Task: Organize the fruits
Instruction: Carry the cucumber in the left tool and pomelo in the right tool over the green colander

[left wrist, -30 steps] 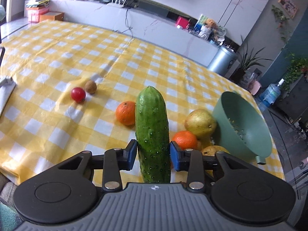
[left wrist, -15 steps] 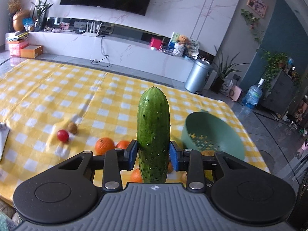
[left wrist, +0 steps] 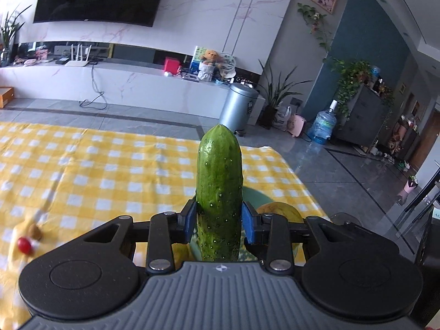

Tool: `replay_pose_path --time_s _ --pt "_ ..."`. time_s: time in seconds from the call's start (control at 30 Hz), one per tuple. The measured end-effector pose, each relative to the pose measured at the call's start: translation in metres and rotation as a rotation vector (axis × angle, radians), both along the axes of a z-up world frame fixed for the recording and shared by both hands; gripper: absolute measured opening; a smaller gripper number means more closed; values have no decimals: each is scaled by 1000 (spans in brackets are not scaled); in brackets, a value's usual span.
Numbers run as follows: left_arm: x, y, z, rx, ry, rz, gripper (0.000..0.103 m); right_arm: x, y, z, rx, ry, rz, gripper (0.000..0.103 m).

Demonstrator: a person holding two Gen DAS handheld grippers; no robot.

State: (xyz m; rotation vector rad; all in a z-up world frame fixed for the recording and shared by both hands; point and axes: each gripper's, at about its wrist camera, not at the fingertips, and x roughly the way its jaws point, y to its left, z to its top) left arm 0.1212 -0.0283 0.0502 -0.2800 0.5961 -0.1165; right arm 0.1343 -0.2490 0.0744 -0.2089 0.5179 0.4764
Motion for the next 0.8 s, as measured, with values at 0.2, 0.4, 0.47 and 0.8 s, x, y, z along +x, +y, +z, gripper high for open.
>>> replay_pose_path --time_s 0.2,0.4,0.47,0.8 --pt "39 -13 -10 16 26 -27 39 35 -4 -9 -49 28 -3 64" --pt "64 -16 -38 23 84 -29 39 70 0 -34 -148 109 57 64" --pt "70 -17 -45 35 95 -29 39 79 4 -42 -188 135 81 64" --pt "94 -18 -73 70 199 -43 39 108 23 -73 -339 237 193 64"
